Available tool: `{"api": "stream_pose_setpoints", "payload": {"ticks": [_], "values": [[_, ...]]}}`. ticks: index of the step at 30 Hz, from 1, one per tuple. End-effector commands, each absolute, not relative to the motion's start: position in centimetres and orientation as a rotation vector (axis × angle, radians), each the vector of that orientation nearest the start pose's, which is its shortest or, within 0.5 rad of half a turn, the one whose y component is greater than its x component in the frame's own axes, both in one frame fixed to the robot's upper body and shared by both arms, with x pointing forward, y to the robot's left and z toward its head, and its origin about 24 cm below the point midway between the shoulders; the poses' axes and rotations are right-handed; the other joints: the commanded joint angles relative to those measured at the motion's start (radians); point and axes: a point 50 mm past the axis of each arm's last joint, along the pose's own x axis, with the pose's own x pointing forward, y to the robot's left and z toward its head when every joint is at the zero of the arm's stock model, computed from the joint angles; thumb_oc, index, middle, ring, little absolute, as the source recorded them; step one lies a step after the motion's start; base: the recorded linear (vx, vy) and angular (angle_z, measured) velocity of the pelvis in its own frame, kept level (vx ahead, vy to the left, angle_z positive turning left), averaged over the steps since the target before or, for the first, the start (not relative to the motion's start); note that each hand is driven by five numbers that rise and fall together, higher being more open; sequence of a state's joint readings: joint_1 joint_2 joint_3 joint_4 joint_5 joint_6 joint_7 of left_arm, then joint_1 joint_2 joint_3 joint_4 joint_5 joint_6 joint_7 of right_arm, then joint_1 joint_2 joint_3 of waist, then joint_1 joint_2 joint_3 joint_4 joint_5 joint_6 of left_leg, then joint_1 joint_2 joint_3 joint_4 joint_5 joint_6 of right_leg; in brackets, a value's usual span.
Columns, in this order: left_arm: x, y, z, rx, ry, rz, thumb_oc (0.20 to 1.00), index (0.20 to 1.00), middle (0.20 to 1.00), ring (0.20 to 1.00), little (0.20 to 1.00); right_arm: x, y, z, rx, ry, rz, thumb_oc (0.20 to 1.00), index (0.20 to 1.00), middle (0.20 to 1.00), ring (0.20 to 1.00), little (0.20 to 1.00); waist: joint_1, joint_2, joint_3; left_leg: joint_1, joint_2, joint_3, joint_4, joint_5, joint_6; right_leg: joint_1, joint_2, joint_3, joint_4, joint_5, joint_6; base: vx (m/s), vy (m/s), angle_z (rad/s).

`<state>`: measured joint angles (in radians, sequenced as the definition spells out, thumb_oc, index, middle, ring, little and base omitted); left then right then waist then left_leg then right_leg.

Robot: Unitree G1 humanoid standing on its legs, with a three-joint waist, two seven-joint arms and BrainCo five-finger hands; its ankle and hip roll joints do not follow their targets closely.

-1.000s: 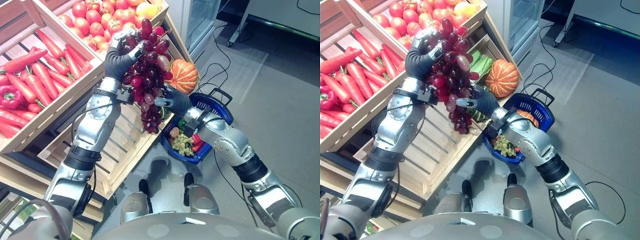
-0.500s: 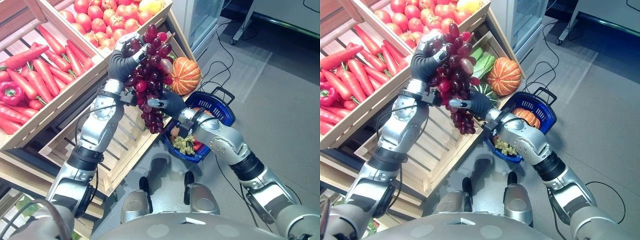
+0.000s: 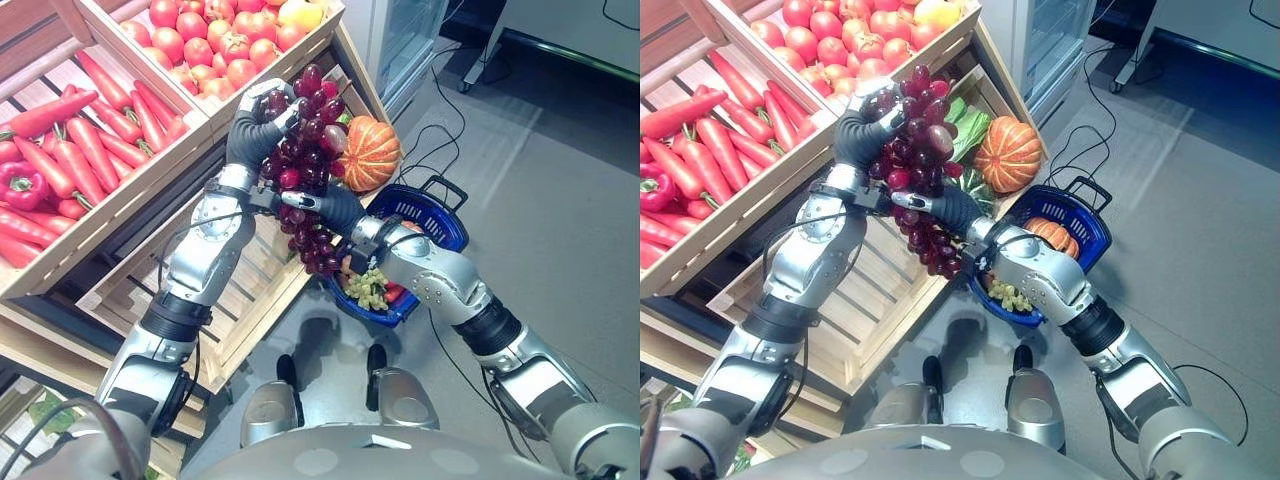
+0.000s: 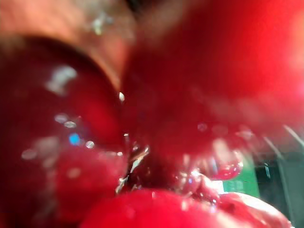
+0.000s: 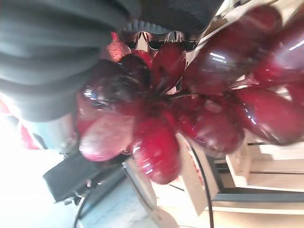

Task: Pick up fruits and vegetables into the basket

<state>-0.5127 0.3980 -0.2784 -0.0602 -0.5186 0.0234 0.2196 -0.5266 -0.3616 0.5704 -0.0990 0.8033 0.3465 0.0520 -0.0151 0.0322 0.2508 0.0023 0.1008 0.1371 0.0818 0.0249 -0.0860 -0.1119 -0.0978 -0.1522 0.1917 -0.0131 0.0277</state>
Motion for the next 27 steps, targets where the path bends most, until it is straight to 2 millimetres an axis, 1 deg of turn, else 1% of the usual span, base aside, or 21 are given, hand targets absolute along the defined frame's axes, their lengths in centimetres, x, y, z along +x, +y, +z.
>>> {"api": "stream_pose_setpoints", "payload": {"ticks": [1,5,9,10,13,14,16,17,19,20,21,22,23,24,26,27], "values": [[33.1,10.6,18.9,-0.096,-0.333,-0.254,1.0,1.0,1.0,1.0,1.0,23.1,2.5,22.1,0.428,-0.293,1.276,0.2,0.2,0.2,0.2,0.2,-0.011,-0.048,0.019,-0.026,-0.044,0.013,0.047,-0.022,0.047,0.075,-0.012,-0.03,-0.012,-0.042,0.032,-0.03,-0.028,0.0],[33.2,10.5,18.0,-0.146,-0.27,-0.274,1.0,1.0,1.0,1.0,1.0,23.1,1.9,22.9,0.501,-0.346,1.277,0.2,0.2,0.2,0.2,0.2,-0.015,-0.044,0.032,-0.041,-0.042,0.017,0.057,-0.022,0.046,0.06,-0.013,-0.031,-0.003,-0.04,0.032,-0.04,-0.025,0.02],[33.7,11.2,17.0,-0.268,-0.223,-0.234,1.0,1.0,1.0,1.0,1.0,23.4,0.9,23.7,0.563,-0.422,1.236,0.2,0.2,0.2,0.2,0.2,-0.024,-0.038,0.056,-0.068,-0.04,0.022,0.073,-0.019,0.046,0.028,-0.012,-0.031,0.018,-0.039,0.027,-0.08,-0.03,0.0],[33.8,11.4,16.7,-0.317,-0.215,-0.222,1.0,1.0,1.0,1.0,1.0,23.6,0.5,23.9,0.568,-0.448,1.22,0.2,0.2,0.2,0.2,0.2,-0.027,-0.037,0.064,-0.077,-0.039,0.025,0.078,-0.019,0.046,0.016,-0.011,-0.03,0.027,-0.039,0.025,-0.08,-0.031,0.02],[33.9,12.2,16.4,-0.383,-0.212,-0.184,1.0,1.0,1.0,1.0,1.0,23.8,-0.5,24.4,0.574,-0.496,1.185,0.2,0.2,0.2,0.2,0.2,-0.034,-0.036,0.081,-0.098,-0.035,0.03,0.089,-0.016,0.046,-0.013,-0.009,-0.028,0.046,-0.039,0.022,-0.1,-0.037,0.0],[33.9,12.6,16.2,-0.408,-0.219,-0.16,1.0,1.0,1.0,1.0,1.0,24.0,-1.1,24.6,0.571,-0.527,1.162,0.2,0.2,0.2,0.2,0.2,-0.038,-0.035,0.09,-0.11,-0.035,0.031,0.093,-0.014,0.046,-0.029,-0.007,-0.027,0.055,-0.038,0.022,-0.12,-0.042,-0.02],[34.0,14.1,16.1,-0.44,-0.248,-0.097,1.0,1.0,1.0,1.0,1.0,24.5,-3.0,25.0,0.565,-0.588,1.105,0.2,0.2,0.2,0.2,0.2,-0.049,-0.034,0.112,-0.143,-0.032,0.037,0.105,-0.009,0.044,-0.068,-0.003,-0.027,0.075,-0.038,0.018,-0.14,-0.049,-0.02],[34.0,14.2,16.1,-0.44,-0.25,-0.093,1.0,1.0,1.0,1.0,1.0,24.5,-3.1,25.0,0.564,-0.592,1.1,0.2,0.2,0.2,0.2,0.2,-0.049,-0.034,0.112,-0.147,-0.031,0.037,0.106,-0.009,0.044,-0.072,-0.003,-0.027,0.078,-0.038,0.017,-0.1,-0.043,-0.01],[33.8,15.6,15.9,-0.438,-0.283,-0.042,1.0,1.0,1.0,1.0,1.0,25.0,-5.2,25.3,0.551,-0.646,1.034,0.2,0.2,0.2,0.2,0.2,-0.058,-0.034,0.132,-0.176,-0.028,0.042,0.117,-0.004,0.043,-0.108,0.001,-0.026,0.098,-0.038,0.013,-0.11,-0.052,-0.04],[33.7,15.9,15.8,-0.436,-0.287,-0.034,1.0,1.0,1.0,1.0,1.0,25.1,-5.7,25.4,0.55,-0.66,1.02,0.2,0.2,0.2,0.2,0.2,-0.06,-0.033,0.136,-0.183,-0.027,0.043,0.119,-0.002,0.043,-0.115,0.002,-0.026,0.101,-0.038,0.013,-0.14,-0.075,-0.04],[33.5,16.7,15.6,-0.419,-0.297,-0.005,1.0,1.0,1.0,1.0,1.0,25.3,-7.1,25.5,0.542,-0.698,0.97,0.2,0.2,0.2,0.2,0.2,-0.065,-0.033,0.151,-0.202,-0.025,0.045,0.123,0.002,0.042,-0.136,0.005,-0.027,0.112,-0.038,0.01,-0.13,-0.072,-0.02],[33.3,17.3,15.6,-0.414,-0.31,0.003,1.0,1.0,1.0,1.0,1.0,25.3,-8.0,25.5,0.541,-0.722,0.944,0.2,0.2,0.2,0.2,0.2,-0.068,-0.032,0.161,-0.214,-0.025,0.046,0.126,0.005,0.042,-0.15,0.008,-0.027,0.119,-0.038,0.009,-0.12,-0.066,0.01],[33.3,17.4,15.6,-0.413,-0.31,0.003,1.0,1.0,1.0,1.0,1.0,25.3,-8.1,25.5,0.541,-0.725,0.938,0.2,0.2,0.2,0.2,0.2,-0.068,-0.032,0.161,-0.218,-0.025,0.046,0.127,0.006,0.041,-0.154,0.008,-0.026,0.121,-0.038,0.008,-0.08,-0.046,-0.01],[33.1,17.7,15.5,-0.406,-0.315,0.011,1.0,1.0,1.0,1.0,1.0,25.3,-8.8,25.6,0.539,-0.742,0.914,0.2,0.2,0.2,0.2,0.2,-0.071,-0.032,0.168,-0.229,-0.023,0.047,0.131,0.008,0.041,-0.167,0.009,-0.026,0.128,-0.038,0.007,-0.07,-0.042,-0.02],[32.7,18.6,15.6,-0.39,-0.354,0.034,1.0,1.0,1.0,1.0,1.0,25.3,-10.7,25.7,0.529,-0.792,0.848,0.2,0.2,0.2,0.2,0.2,-0.079,-0.029,0.191,-0.254,-0.021,0.052,0.138,0.012,0.04,-0.197,0.012,-0.026,0.144,-0.038,0.005,-0.11,-0.053,-0.01],[32.6,18.6,15.6,-0.391,-0.356,0.033,1.0,1.0,1.0,1.0,1.0,25.3,-10.9,25.7,0.528,-0.797,0.84,0.2,0.2,0.2,0.2,0.2,-0.079,-0.029,0.193,-0.258,-0.021,0.052,0.14,0.012,0.039,-0.201,0.012,-0.026,0.147,-0.039,0.005,-0.09,-0.04,-0.01]]}}
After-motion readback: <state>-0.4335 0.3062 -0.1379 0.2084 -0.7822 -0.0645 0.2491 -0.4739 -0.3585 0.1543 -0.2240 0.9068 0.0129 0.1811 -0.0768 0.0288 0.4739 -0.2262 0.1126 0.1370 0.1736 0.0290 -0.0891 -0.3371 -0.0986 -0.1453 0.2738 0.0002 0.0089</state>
